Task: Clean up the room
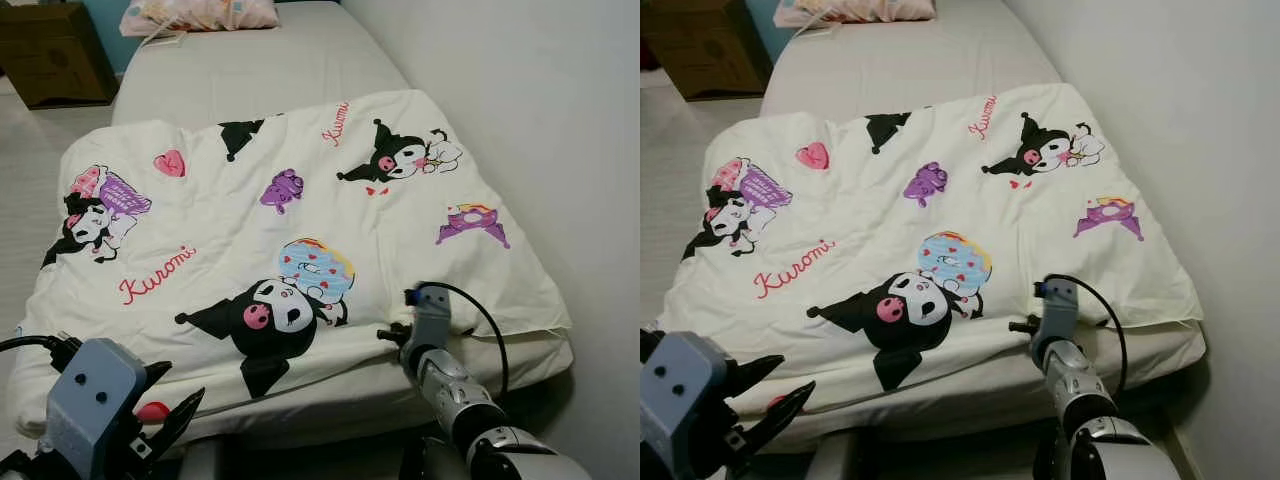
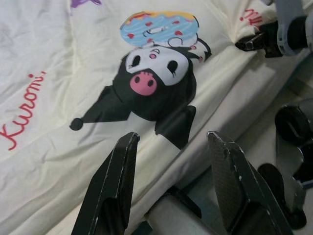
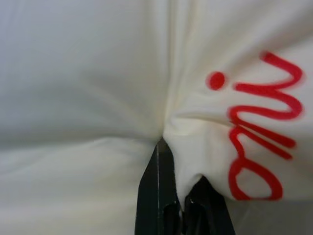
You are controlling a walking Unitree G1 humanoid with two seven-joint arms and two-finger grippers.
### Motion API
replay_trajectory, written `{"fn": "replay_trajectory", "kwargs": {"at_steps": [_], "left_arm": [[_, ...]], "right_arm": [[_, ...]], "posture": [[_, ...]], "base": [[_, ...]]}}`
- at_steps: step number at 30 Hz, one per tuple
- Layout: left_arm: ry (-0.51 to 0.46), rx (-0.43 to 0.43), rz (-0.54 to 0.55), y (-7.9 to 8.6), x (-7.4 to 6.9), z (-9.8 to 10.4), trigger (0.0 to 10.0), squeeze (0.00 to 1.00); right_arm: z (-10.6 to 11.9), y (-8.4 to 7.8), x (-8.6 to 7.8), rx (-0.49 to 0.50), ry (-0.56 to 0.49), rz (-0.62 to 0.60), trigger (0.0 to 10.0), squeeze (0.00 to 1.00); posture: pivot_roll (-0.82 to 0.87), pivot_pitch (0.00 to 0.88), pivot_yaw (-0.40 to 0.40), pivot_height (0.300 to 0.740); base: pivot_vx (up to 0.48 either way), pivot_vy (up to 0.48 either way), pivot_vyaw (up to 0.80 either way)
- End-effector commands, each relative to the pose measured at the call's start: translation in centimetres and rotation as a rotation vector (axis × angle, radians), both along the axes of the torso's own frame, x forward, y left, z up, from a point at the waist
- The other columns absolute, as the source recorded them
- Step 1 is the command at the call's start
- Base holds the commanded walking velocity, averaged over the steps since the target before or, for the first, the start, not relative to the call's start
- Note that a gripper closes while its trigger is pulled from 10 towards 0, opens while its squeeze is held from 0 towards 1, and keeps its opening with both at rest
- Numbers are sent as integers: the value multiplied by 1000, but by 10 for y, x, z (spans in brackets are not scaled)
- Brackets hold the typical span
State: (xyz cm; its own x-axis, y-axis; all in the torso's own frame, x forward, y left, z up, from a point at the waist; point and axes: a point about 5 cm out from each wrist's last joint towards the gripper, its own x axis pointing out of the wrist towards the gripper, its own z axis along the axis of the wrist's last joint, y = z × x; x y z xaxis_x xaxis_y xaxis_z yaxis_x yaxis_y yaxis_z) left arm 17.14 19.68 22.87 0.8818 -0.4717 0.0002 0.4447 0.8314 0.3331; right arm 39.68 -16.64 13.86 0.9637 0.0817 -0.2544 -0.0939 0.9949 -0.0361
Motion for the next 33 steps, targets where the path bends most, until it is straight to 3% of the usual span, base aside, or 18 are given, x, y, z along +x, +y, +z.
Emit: {"fn": "replay_trajectory", "kwargs": {"at_steps": [1, 16, 23, 28, 33], "left_arm": [[28, 28, -18, -2, -3, -4, 10000, 0], [43, 35, -31, -1, -5, -5, 10000, 0], [49, 36, -41, -2, -6, -6, 10000, 0], [53, 39, -48, -2, -7, -7, 10000, 0], [54, 41, -50, -2, -7, -7, 10000, 0]], "right_arm": [[-26, -14, -12, -125, 133, 8, 0, 0], [-42, -24, -21, -406, 296, 138, 0, 0], [-47, -29, -25, -481, 369, 196, 0, 0], [-59, -45, -38, -640, 520, 303, 0, 0], [-61, -51, -41, -675, 552, 317, 0, 0]], "posture": [[116, 455, -3, 571], [117, 453, 0, 571], [117, 453, 1, 571], [121, 450, 3, 571], [123, 449, 3, 571]], "base": [[0, 0, 0], [0, 0, 0], [0, 0, 0], [0, 0, 0], [0, 0, 0]]}}
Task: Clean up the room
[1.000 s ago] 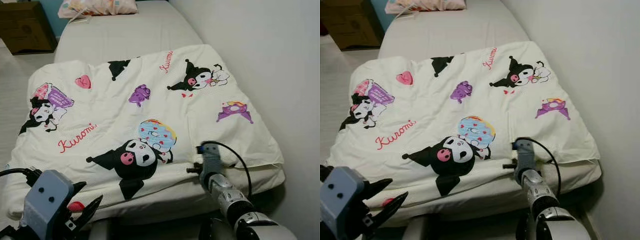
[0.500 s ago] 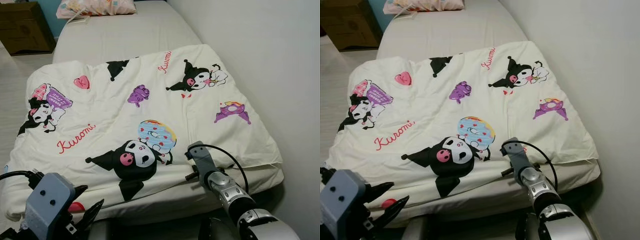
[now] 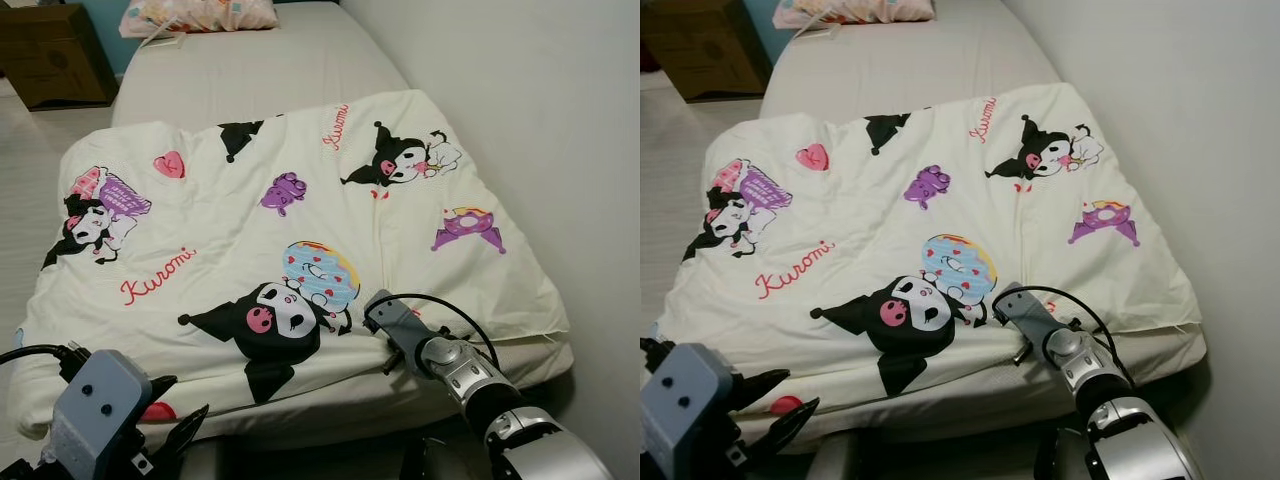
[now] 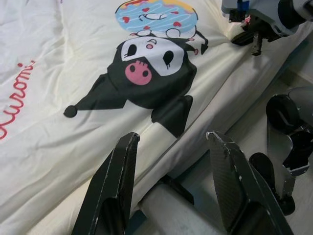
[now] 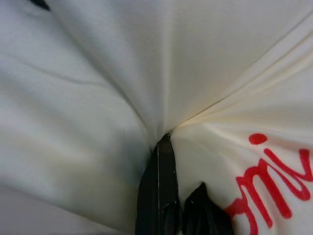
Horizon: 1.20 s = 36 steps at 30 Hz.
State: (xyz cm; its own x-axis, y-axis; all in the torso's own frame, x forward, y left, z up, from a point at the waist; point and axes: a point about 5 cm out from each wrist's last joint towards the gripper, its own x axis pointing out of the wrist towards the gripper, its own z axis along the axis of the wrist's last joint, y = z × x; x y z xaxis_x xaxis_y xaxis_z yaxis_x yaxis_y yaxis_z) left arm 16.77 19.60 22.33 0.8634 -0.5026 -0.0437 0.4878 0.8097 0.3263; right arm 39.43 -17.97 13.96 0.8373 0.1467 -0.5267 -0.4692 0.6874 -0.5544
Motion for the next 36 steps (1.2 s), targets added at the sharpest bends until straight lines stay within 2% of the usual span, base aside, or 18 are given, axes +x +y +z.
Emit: {"fn": "replay_trajectory", "kwargs": {"at_steps": [1, 2, 3, 8, 10, 12, 13, 15, 17, 18, 19, 20, 26, 31, 36], "left_arm": [[13, 27, -15, -1, -4, -1, 10000, 0], [13, 27, -15, -1, -4, -1, 10000, 0], [15, 29, -17, -1, -4, -1, 10000, 0], [17, 31, -19, -1, -5, -2, 10000, 0], [22, 31, -27, -2, -5, -2, 10000, 0], [22, 31, -27, -2, -5, -2, 10000, 0], [24, 31, -30, -2, -6, -3, 10000, 0], [24, 31, -30, -2, -6, -3, 10000, 0], [26, 27, -36, -3, -5, -3, 10000, 0], [26, 27, -36, -3, -5, -3, 10000, 0], [28, 22, -40, -4, -5, -4, 10000, 0], [29, 19, -41, -4, -5, -4, 10000, 0], [29, 13, -40, -4, -5, -3, 10000, 0], [29, 16, -44, -4, -5, -3, 10000, 0], [30, 20, -51, -5, -6, -4, 10000, 0]], "right_arm": [[-62, -42, -39, -112, 317, -127, 0, 0], [-62, -42, -39, -112, 317, -127, 0, 0], [-62, -54, -44, -169, 361, -120, 0, 0], [-62, -60, -46, -191, 387, -118, 0, 0], [-63, -74, -53, -236, 474, -96, 0, 0], [-63, -74, -53, -236, 474, -96, 0, 0], [-63, -79, -57, -246, 524, -78, 0, 0], [-63, -79, -57, -246, 524, -78, 0, 0], [-67, -75, -62, -206, 610, -11, 0, 0], [-67, -75, -62, -206, 610, -11, 0, 0], [-68, -59, -61, -119, 656, 72, 0, 0], [-67, -54, -60, -97, 664, 95, 0, 0], [-60, -42, -55, -33, 681, 156, 0, 0], [-59, -42, -56, -46, 709, 175, 0, 0], [-63, -56, -66, -102, 795, 185, 0, 0]], "posture": [[123, 449, 3, 571], [123, 449, 3, 571], [123, 447, 2, 571], [122, 447, 3, 571], [120, 446, 2, 571], [120, 446, 2, 571], [118, 446, 3, 571], [118, 446, 3, 571], [115, 446, 5, 571], [115, 446, 5, 571], [117, 446, 5, 571], [120, 445, 6, 571], [120, 441, 7, 571], [122, 440, 7, 571], [123, 432, 5, 571]], "base": [[0, 0, 0], [0, 0, 0], [0, 0, 0], [0, 0, 0], [0, 0, 0], [0, 0, 0], [0, 0, 0], [0, 0, 0], [0, 0, 0], [0, 0, 0], [0, 0, 0], [0, 0, 0], [0, 0, 0], [0, 0, 0], [0, 0, 0]]}}
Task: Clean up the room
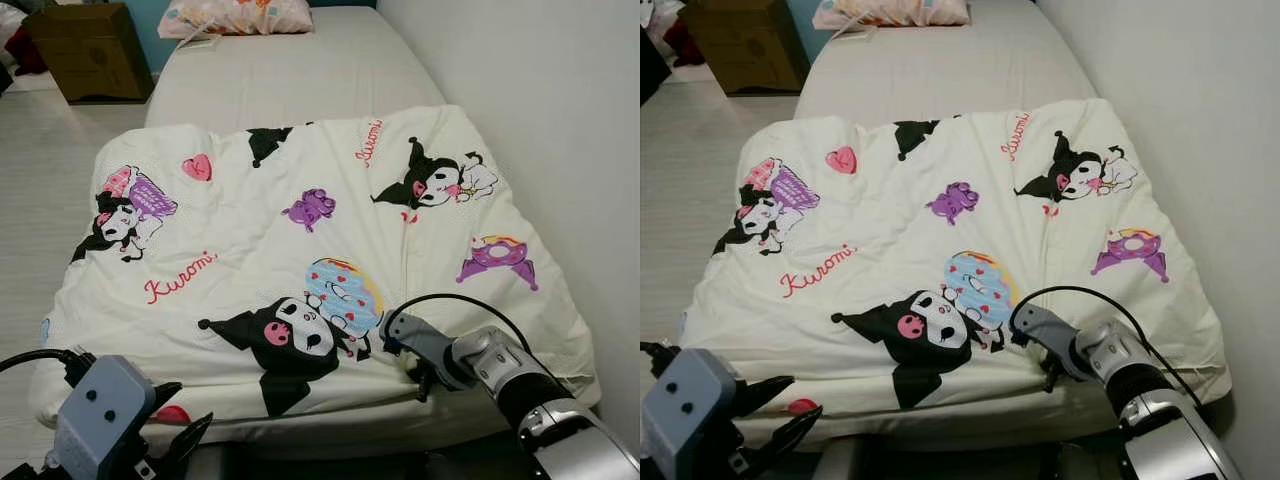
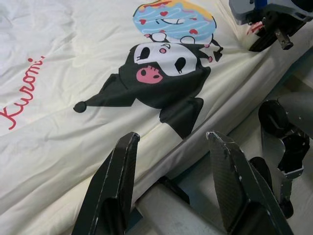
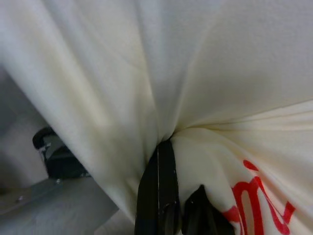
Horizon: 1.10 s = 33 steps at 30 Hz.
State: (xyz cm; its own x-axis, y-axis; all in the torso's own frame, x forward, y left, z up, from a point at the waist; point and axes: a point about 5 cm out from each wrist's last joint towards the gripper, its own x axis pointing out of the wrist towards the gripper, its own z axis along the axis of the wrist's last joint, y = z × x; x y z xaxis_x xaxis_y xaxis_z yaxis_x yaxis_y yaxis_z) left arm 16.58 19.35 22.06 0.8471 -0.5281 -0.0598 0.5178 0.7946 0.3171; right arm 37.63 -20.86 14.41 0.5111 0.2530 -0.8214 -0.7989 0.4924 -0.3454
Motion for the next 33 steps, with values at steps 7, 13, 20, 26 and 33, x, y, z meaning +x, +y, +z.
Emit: {"fn": "replay_trajectory", "kwargs": {"at_steps": [7, 13, 20, 26, 33], "left_arm": [[10, 19, -25, -3, -3, -1, 10000, 0], [10, 19, -27, -3, -3, -2, 10000, 0], [11, 19, -26, -3, -4, -2, 10000, 0], [12, 19, -28, -3, -4, -2, 10000, 0], [13, 18, -31, -4, -3, -3, 10000, 0]], "right_arm": [[-71, -27, -55, -56, 455, -35, 0, 0], [-70, -26, -57, -33, 487, -22, 0, 0], [-69, -25, -59, -21, 507, -10, 0, 0], [-68, -25, -60, -13, 519, -6, 0, 0], [-64, -28, -60, -20, 501, -5, 0, 0]], "posture": [[122, 432, 4, 571], [121, 429, 4, 571], [122, 430, 2, 571], [120, 428, 3, 571], [116, 427, 4, 571]], "base": [[0, 0, 0], [0, 0, 0], [0, 0, 0], [0, 0, 0], [0, 0, 0]]}}
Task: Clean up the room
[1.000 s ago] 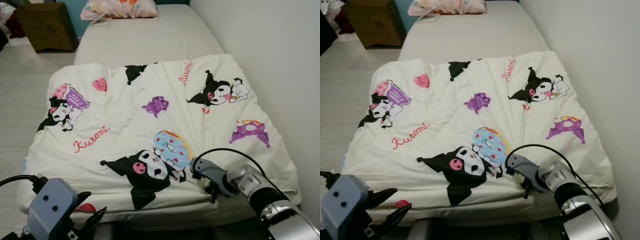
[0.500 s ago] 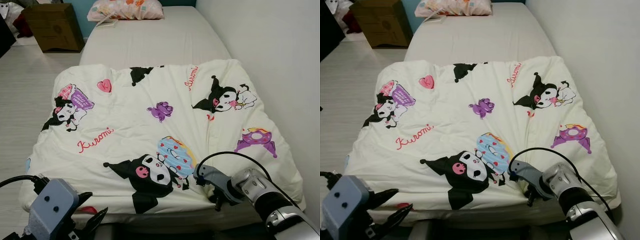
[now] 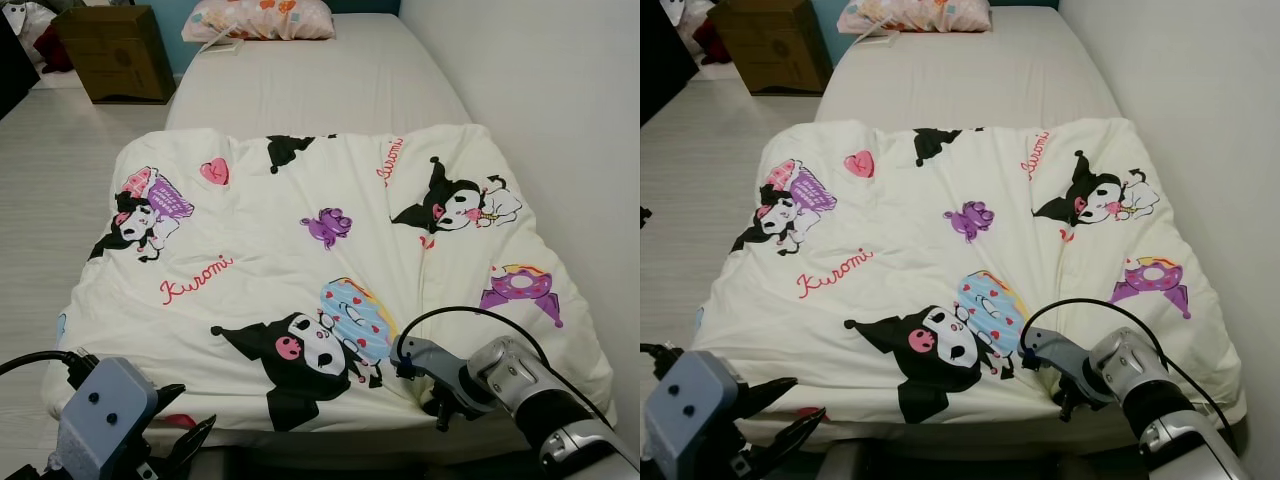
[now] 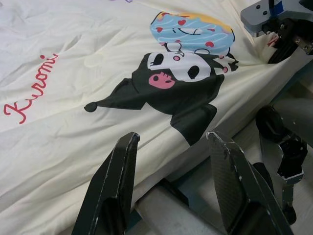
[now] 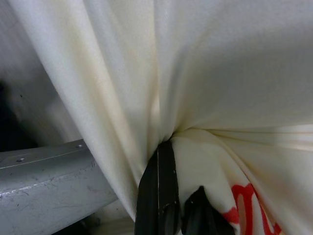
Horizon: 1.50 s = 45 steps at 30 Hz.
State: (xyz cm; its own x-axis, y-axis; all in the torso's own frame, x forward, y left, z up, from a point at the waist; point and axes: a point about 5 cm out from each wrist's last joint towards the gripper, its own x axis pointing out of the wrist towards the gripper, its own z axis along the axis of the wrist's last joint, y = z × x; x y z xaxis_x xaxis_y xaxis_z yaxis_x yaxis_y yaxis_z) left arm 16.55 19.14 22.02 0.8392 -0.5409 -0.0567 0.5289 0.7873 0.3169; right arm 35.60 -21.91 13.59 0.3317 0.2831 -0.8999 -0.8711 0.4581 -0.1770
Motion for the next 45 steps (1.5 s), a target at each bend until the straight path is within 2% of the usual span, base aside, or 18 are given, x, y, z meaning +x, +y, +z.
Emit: {"fn": "replay_trajectory", "kwargs": {"at_steps": [1, 4, 5, 6, 7, 12, 13, 19, 20, 21, 23, 24, 27, 29, 33, 35, 38, 45], "left_arm": [[14, 20, -15, -2, -2, -2, 10000, 0], [14, 20, -15, -1, -2, -2, 10000, 0], [14, 20, -15, -2, -2, -3, 10000, 0], [14, 20, -15, -2, -2, -3, 10000, 0], [14, 20, -15, -2, -2, -3, 10000, 0], [14, 19, -16, -2, -2, -3, 10000, 0], [13, 18, -18, -2, -2, -3, 10000, 0], [12, 16, -20, -3, -1, -3, 10000, 0], [12, 17, -21, -3, -2, -3, 10000, 0], [13, 16, -25, -3, -2, -3, 10000, 0], [15, 15, -30, -3, -2, -3, 10000, 0], [17, 12, -34, -3, -2, -3, 10000, 0], [17, 11, -34, -3, -2, -3, 10000, 0], [9, 0, -26, -3, 0, -3, 10000, 0], [2, -8, -20, -3, 2, -2, 10000, 0], [2, -18, -26, -5, 2, -2, 10000, 0], [0, -27, -20, -5, 3, -2, 10000, 0], [-19, -13, 15, 1, 10, -1, 10000, 0]], "right_arm": [[-55, -18, -37, -64, 273, -49, 4941, 0], [-54, -19, -35, -77, 249, -53, 4941, 0], [-53, -20, -34, -82, 238, -69, 10000, 243], [-53, -20, -34, -82, 238, -69, 10000, 243], [-52, -20, -34, -80, 235, -80, 10000, 706], [-50, -20, -33, -75, 237, -91, 10000, 804], [-46, -23, -31, -88, 216, -106, 10000, 1000], [-41, -26, -28, -120, 177, -98, 10000, 1000], [-38, -28, -27, -143, 162, -83, 10000, 298], [-28, -27, -23, -115, 136, -80, 10000, 0], [-17, -25, -19, -90, 112, -69, 10000, 0], [8, -15, -11, 3, 44, -33, 10000, 0], [16, -11, -8, 39, 19, -16, 10000, 0], [43, 9, -1, 211, -68, 44, 10000, 0], [63, 23, 1, 348, -121, 95, 10000, 0], [89, 47, -3, 602, -144, 205, 10000, 0], [99, 61, -4, 746, -173, 260, 10000, 0], [77, 58, 7, 732, -230, 118, 10000, 0]], "posture": [[116, 428, 5, 571], [116, 428, 5, 571], [116, 428, 6, 571], [116, 428, 6, 571], [115, 427, 6, 571], [115, 427, 7, 571], [113, 423, 7, 571], [113, 425, 7, 571], [114, 426, 8, 571], [114, 427, 9, 571], [110, 426, 9, 571], [105, 425, 9, 571], [105, 425, 9, 571], [100, 428, 8, 571], [97, 431, 8, 571], [97, 431, 5, 571], [99, 427, 7, 571], [107, 428, 6, 571]], "base": [[0, 0, 0], [0, 0, 0], [0, 0, 0], [0, 0, 0], [0, 0, 0], [0, 0, 0], [0, 0, 0], [0, 0, 0], [0, 0, 0], [0, 0, 0], [0, 0, 0], [0, 0, 0], [0, 0, 0], [0, 0, 0], [0, 0, 0], [0, 0, 0], [0, 0, 0], [0, 0, 0]]}}
